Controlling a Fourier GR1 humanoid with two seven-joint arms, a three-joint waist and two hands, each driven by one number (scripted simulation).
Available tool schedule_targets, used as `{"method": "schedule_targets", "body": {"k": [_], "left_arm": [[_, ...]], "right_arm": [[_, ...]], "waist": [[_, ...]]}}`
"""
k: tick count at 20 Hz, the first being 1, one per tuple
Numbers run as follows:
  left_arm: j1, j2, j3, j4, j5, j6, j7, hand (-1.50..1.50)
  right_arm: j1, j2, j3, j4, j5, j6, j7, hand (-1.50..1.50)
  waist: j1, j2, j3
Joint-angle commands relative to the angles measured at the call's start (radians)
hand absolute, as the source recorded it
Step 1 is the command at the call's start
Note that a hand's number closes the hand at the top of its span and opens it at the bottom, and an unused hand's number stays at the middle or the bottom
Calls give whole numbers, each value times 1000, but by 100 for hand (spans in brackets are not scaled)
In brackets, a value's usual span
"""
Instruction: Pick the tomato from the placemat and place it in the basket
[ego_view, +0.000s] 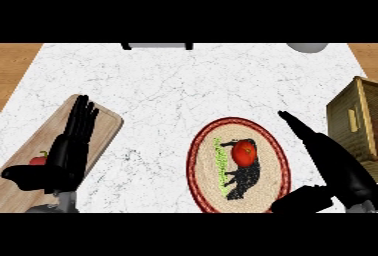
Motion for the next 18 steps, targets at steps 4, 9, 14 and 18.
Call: {"method": "schedule_targets", "body": {"k": [4, 9, 14, 18], "left_arm": [[-39, -51, 16, 35, -53, -21, 16, 0], [72, -43, 34, 0, -22, -67, -42, 0], [-12, -102, 17, -27, -112, -6, 57, 0], [-39, -61, 105, 54, -46, -104, 24, 0]], "right_arm": [[20, 133, 0, 42, 123, 24, -58, -150], [68, 178, 68, 177, 279, -63, -184, -150], [41, 235, 10, 205, 308, -5, -191, -150], [-23, 281, -30, 299, 308, 19, -199, -150]], "waist": [[-2, 0, 0], [2, 0, 0], [-1, 0, 0], [0, 1, 0]]}}
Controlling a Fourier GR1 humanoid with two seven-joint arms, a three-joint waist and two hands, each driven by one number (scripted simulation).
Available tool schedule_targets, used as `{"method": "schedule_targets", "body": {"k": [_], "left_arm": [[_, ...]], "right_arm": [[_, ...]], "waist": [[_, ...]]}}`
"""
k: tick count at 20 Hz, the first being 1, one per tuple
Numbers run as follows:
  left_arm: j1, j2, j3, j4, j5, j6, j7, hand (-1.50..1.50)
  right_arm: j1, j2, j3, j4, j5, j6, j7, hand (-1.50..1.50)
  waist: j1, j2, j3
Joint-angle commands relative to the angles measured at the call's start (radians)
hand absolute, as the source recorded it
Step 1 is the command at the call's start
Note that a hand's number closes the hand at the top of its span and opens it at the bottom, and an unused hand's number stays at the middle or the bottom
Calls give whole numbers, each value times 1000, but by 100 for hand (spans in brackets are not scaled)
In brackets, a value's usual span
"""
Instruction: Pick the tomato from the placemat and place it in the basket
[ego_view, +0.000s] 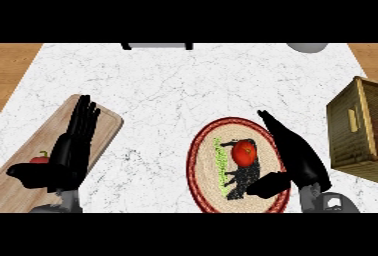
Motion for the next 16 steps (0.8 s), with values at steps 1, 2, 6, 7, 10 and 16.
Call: {"method": "schedule_targets", "body": {"k": [1, 2, 6, 7, 10, 16], "left_arm": [[18, -32, 7, 31, -13, -35, -44, 0], [-3, -8, 37, -21, -13, -31, 16, 0], [-26, -20, 45, 9, -13, -52, 16, 0], [-23, -53, 17, 50, -57, -34, -27, 0], [-34, -44, 28, -29, -59, -17, 76, 0], [-13, -3, 89, -106, -17, -74, 113, 0]], "right_arm": [[-18, 41, -39, 20, 30, 49, -4, -150], [4, 67, -6, 26, 69, 23, -9, -150], [-48, 99, -53, 155, 75, 11, -82, -150], [-23, 92, -52, 115, 77, 48, -70, -150], [73, 105, 3, 93, 134, 1, -97, -150], [2, 135, -61, 259, 135, -8, -191, -150]], "waist": [[0, 0, 0], [0, 0, 0], [1, 0, 0], [-1, 0, 0], [-2, 0, 0], [3, 0, 0]]}}
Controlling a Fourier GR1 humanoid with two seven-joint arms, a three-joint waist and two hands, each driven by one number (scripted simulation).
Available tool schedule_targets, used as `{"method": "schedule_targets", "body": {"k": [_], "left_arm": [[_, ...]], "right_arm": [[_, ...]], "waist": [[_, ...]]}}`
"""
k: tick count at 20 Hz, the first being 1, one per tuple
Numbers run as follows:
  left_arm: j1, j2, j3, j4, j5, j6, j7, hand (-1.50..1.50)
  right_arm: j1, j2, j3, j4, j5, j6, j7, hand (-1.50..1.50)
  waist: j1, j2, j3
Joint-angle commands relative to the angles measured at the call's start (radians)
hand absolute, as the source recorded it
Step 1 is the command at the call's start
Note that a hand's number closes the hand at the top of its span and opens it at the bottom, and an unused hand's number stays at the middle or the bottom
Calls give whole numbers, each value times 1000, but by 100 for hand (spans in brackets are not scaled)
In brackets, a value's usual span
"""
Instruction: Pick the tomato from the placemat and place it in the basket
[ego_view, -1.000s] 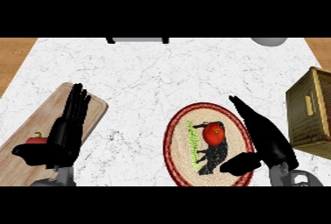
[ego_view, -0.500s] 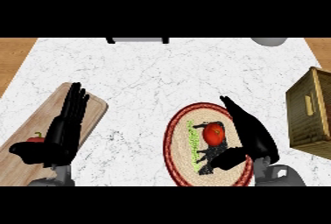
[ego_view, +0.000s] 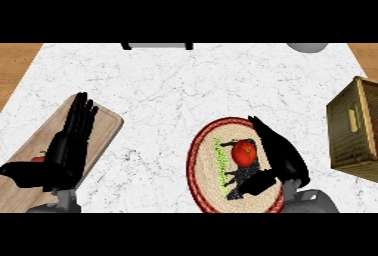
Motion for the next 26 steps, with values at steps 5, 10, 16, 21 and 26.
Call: {"method": "schedule_targets", "body": {"k": [5, 10, 16, 21, 26], "left_arm": [[19, -27, 22, 37, -24, -31, -55, 0], [-36, -18, 76, 112, 14, -74, -74, 0], [85, -26, 27, -57, -26, -73, -24, 0], [21, -56, 27, -6, -58, -37, 1, 0], [-2, -63, 44, 90, -60, -42, -82, 0]], "right_arm": [[-61, 51, -59, 73, 11, 41, -38, -150], [43, 45, -24, 31, 56, 21, -78, -150], [-13, 73, -71, 175, 80, -30, -141, -150], [-27, 93, -95, 277, 87, -73, -219, -150], [-17, 58, -1, 241, 142, -8, -255, 150]], "waist": [[0, 0, 0], [-3, 0, 0], [1, 0, 0], [0, 0, 0], [-2, 0, 0]]}}
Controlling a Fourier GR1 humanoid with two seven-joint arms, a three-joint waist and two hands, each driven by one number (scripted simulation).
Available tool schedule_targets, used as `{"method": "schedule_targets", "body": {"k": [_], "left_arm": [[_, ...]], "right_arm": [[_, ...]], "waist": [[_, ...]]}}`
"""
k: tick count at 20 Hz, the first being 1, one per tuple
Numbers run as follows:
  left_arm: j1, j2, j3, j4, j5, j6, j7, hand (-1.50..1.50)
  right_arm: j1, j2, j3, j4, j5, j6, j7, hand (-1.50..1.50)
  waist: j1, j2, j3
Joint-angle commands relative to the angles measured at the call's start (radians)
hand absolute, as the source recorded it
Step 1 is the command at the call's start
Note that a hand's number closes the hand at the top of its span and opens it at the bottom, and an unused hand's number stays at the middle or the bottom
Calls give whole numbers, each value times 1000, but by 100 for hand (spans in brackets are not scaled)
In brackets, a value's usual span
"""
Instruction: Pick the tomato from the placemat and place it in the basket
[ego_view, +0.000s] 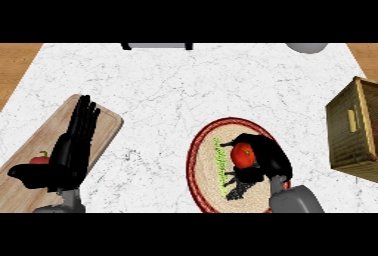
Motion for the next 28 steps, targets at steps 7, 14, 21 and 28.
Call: {"method": "schedule_targets", "body": {"k": [7, 14, 21, 28], "left_arm": [[12, 2, 14, -22, 10, -28, 21, 0], [23, 10, 11, -106, 0, -21, 90, 0], [10, -35, -21, -42, -43, 17, 33, 0], [25, -19, 10, -28, -18, -3, 11, 0]], "right_arm": [[2, -11, 40, 58, 96, -21, -106, 150], [-54, 20, 16, 87, 161, -84, -79, 150], [132, -91, 136, -170, 397, -113, 105, 150], [242, -31, 146, -582, 309, -123, 142, 150]], "waist": [[0, 2, 2], [2, 2, 2], [-10, -1, 2], [-15, -3, 2]]}}
